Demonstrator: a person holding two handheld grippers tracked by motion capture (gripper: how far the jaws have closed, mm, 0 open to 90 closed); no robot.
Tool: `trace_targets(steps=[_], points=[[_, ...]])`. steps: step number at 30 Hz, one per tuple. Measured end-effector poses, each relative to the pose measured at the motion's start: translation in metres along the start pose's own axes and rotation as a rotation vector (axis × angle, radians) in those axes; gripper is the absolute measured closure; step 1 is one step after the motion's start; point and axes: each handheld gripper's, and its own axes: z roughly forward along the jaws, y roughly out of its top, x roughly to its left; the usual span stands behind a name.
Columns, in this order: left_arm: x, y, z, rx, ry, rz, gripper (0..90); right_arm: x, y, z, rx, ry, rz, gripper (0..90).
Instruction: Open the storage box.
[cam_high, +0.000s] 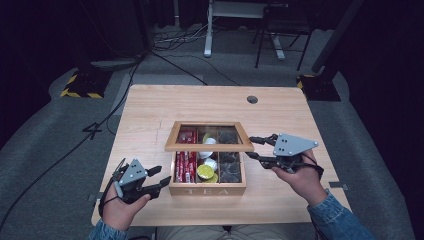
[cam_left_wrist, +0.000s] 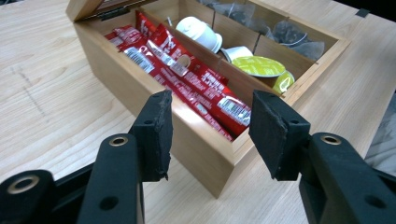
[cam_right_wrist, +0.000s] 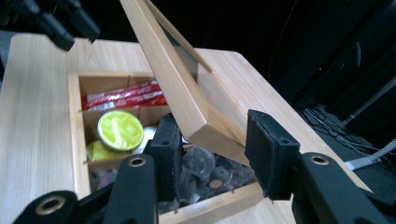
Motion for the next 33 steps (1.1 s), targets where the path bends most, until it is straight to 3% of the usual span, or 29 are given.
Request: trace_targets(steps=[4, 15, 21, 29, 33], points=[[0.001, -0.004, -0.004, 0.019, 0.046, 0.015, 45.9, -0.013, 0.009, 0.000, -0.008, 0.002, 0.012, 59.1], [0.006, -0.012, -0.005, 0.040, 0.085, 0.003, 42.6, -0.049, 0.031, 0.004, -0.039, 0.006, 0.059, 63.5], [0.010, -0.014, -0.002, 0.051, 0.085, -0.003, 42.3, -0.074, 0.044, 0.008, -0.061, -0.007, 0.091, 64.6], [0.016, -0.015, 0.000, 0.050, 0.089, -0.012, 42.3, -0.096, 0.054, 0.022, -0.066, -0.027, 0.127, 64.4], [0.018, -0.016, 0.003, 0.059, 0.082, -0.011, 42.1, -0.111, 0.056, 0.029, -0.081, -0.042, 0.202, 63.8]])
